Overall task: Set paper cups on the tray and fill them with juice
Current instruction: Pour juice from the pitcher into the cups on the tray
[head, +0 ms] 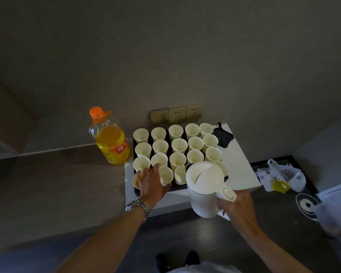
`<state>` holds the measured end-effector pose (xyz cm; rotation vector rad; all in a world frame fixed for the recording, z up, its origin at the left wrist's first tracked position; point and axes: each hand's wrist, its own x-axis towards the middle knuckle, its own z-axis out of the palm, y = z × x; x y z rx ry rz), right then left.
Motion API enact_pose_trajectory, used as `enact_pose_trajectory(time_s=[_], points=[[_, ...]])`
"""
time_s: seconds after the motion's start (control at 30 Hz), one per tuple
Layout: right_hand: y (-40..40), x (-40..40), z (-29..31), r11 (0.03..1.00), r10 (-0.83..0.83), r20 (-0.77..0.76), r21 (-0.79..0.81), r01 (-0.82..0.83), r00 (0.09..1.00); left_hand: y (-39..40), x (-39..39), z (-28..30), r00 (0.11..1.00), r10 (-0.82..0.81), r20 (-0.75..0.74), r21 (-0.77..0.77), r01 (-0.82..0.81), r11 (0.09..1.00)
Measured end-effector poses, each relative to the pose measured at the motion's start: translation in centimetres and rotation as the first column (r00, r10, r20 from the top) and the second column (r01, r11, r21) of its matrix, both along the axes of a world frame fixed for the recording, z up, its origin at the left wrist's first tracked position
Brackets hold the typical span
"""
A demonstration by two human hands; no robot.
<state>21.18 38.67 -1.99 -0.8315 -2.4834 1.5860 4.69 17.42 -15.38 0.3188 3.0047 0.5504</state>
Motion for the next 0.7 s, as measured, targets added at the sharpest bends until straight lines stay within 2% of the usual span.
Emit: enact_pose_trajectory(time_s=[0.2, 0.4, 0.7], points=[[-0.1, -0.4, -0.3, 1.0, 0.01, 0.007, 0.007, -0.01, 1.0, -0.5, 0.6, 0.1, 0.999, 0.027, -0.025, 0.041, -0.026, 0.999], [-0.4, -0.8, -0.7, 1.0, 0.015, -0.028, 0.012, -0.014, 0.999, -1.1, 1.0, 1.5, 0.997, 0.061, -0.043, 0.181, -0.053, 0.982], [-0.6, -1.6, 1.1, 0.99, 0.107, 0.002, 0.095, -0.107, 0.994, -1.0, 1.2, 3.9, 0.999, 0.032, -0.019, 0.497, -0.018, 0.867]])
